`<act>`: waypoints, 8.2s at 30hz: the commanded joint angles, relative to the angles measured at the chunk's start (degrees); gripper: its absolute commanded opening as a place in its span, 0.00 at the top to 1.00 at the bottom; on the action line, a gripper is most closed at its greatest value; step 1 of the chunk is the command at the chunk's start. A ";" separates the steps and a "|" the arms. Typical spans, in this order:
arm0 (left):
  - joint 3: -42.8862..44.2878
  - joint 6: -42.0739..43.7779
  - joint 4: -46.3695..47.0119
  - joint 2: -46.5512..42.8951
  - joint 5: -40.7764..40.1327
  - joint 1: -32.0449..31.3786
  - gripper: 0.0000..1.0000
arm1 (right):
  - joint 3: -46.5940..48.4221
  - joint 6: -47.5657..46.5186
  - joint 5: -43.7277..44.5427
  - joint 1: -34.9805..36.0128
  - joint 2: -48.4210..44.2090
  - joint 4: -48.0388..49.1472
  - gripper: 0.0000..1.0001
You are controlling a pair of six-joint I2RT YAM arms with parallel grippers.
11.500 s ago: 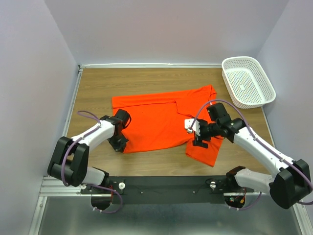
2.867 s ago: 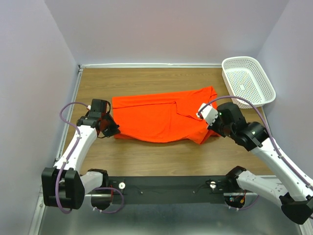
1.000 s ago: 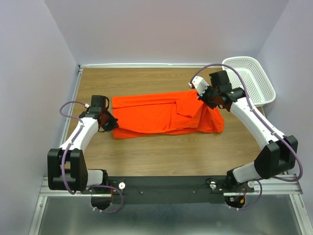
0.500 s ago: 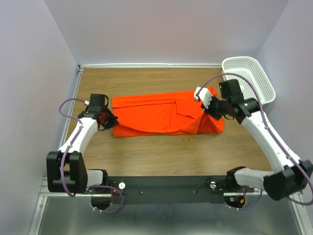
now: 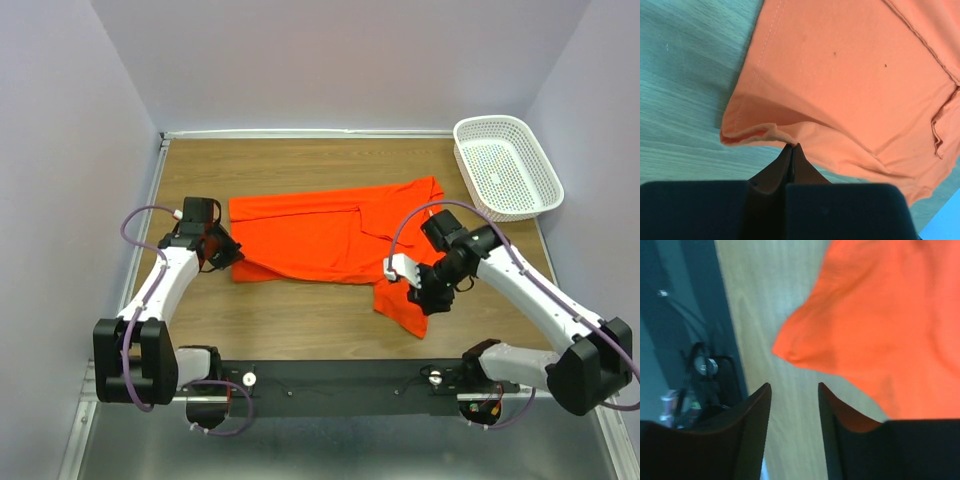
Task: Fold and stack the t-shirts
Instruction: Fold the tshirt
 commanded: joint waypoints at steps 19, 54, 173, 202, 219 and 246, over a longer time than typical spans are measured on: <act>-3.55 3.03 3.36 -0.99 5.04 0.37 1.00 | -12.22 -29.65 7.15 0.07 1.78 7.50 0.54; -4.34 4.09 5.73 0.94 7.32 0.37 1.00 | -0.80 -10.94 -5.59 4.99 19.82 13.57 0.92; -3.55 8.31 3.36 -3.19 5.56 5.73 1.00 | 22.06 3.49 -7.96 -21.29 3.20 12.87 0.99; 4.53 8.57 7.40 9.72 6.62 5.73 1.00 | 35.95 6.04 -13.33 -25.51 21.57 14.99 0.99; 12.88 10.33 7.93 20.88 5.30 4.77 1.00 | 40.52 8.50 -11.39 -25.51 28.43 16.30 1.00; 15.61 10.68 6.44 23.26 3.19 3.18 1.00 | 42.80 9.64 -11.21 -25.51 31.95 16.74 1.00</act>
